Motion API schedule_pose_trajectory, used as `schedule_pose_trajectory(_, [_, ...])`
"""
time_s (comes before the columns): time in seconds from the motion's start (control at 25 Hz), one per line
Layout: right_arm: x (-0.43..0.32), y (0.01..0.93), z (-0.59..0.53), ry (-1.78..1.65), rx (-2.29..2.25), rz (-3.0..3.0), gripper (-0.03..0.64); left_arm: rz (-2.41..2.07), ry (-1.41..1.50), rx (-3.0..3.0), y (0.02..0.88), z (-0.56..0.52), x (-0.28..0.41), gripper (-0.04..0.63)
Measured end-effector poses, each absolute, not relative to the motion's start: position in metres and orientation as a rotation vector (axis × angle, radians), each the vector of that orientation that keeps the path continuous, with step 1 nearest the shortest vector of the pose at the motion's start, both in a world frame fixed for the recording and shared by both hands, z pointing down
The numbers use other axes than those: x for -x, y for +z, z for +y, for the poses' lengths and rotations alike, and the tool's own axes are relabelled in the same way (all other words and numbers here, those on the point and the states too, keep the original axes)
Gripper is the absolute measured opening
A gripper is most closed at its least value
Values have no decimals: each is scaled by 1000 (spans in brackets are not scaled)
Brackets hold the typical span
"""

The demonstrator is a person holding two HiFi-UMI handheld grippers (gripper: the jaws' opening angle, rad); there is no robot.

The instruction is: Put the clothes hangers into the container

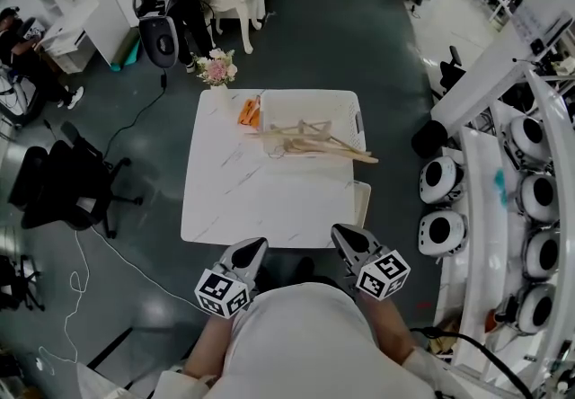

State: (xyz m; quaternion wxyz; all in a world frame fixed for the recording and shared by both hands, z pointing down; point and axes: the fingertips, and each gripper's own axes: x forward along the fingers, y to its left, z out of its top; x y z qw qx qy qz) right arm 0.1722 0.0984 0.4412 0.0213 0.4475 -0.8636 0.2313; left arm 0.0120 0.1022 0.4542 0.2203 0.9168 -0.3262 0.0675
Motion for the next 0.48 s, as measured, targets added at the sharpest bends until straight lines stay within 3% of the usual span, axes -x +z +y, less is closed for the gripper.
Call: schedule_pose_trajectory(0.48, [-163, 445, 87, 734, -1390, -2661, 3, -894, 198, -2523, 458, 91, -4, 3])
